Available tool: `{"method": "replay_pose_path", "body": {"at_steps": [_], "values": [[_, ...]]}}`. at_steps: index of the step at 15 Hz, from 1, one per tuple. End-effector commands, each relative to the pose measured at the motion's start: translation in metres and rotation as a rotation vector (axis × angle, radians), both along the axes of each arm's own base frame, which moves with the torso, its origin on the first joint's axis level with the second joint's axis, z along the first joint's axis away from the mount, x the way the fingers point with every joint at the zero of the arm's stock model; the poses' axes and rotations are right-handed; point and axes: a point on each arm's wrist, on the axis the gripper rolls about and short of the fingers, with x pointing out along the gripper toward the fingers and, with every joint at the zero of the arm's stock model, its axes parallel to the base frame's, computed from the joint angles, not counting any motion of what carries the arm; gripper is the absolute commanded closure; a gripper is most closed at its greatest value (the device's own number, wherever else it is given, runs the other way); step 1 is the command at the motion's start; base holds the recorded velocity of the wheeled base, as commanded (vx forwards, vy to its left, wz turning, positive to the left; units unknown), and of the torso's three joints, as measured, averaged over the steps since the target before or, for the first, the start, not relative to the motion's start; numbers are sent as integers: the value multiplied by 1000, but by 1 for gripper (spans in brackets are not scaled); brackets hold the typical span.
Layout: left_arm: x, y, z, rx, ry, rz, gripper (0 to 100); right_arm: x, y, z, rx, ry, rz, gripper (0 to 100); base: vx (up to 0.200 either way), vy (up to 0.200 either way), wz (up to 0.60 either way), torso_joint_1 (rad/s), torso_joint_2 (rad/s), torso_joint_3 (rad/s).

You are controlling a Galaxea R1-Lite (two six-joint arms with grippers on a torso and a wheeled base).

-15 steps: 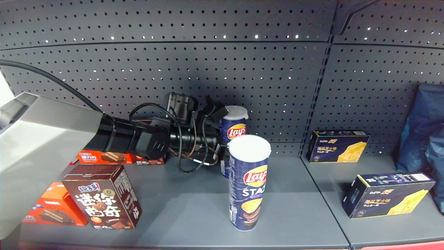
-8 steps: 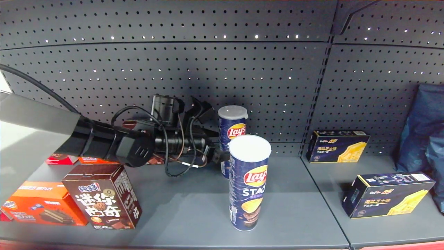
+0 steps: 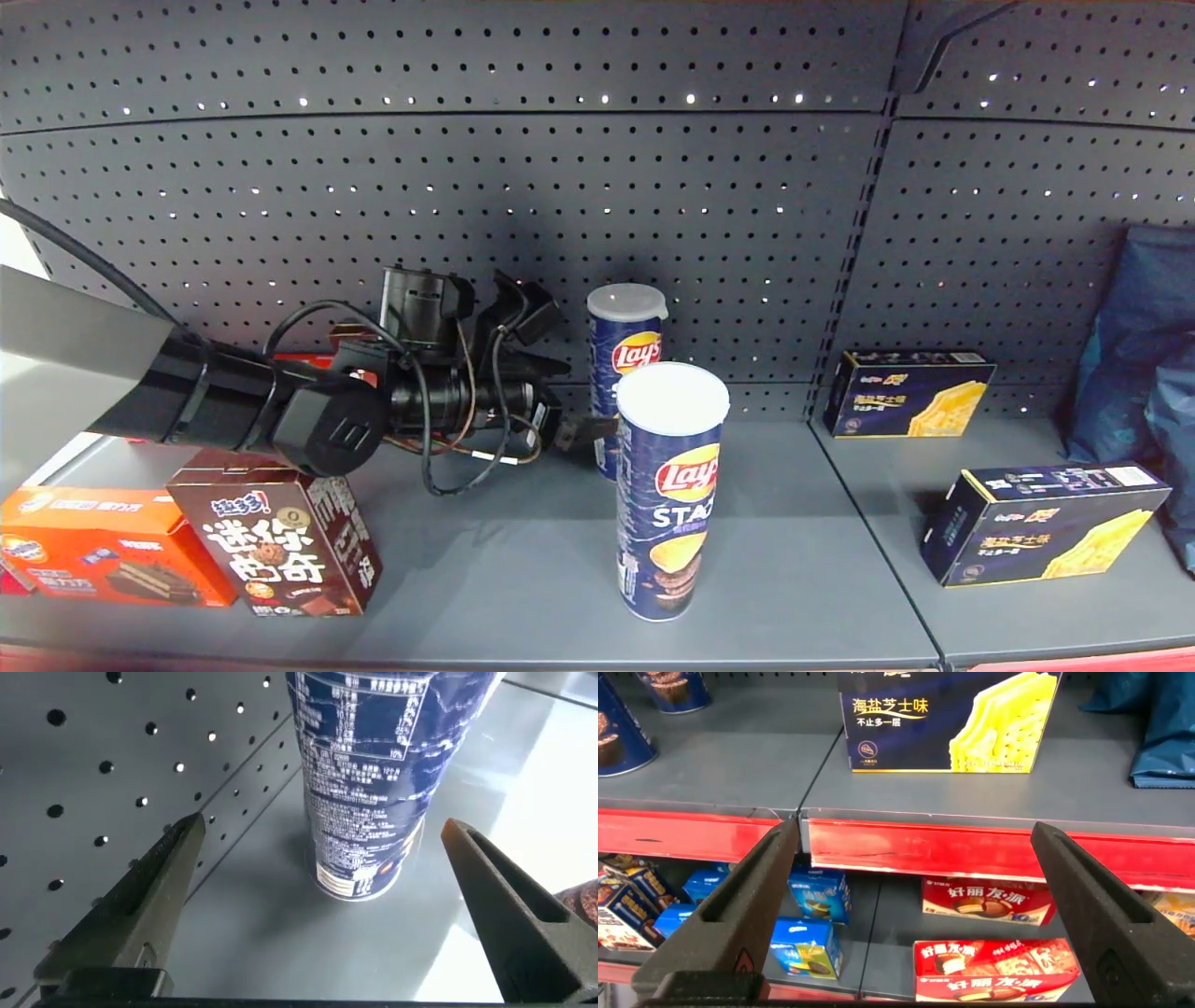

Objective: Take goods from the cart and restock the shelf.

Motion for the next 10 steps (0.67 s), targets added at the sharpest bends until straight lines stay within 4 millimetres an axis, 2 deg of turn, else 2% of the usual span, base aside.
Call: {"method": "replay_pose_path", "body": {"at_steps": [1,10], "values": [[0,1,1,3,-6,11,0,0,0,0,0,1,0,0,0,0,0,0,0,0],[7,10,-2,5,-17,50,0,0,0,0,0,1,0,0,0,0,0,0,0,0]]}}
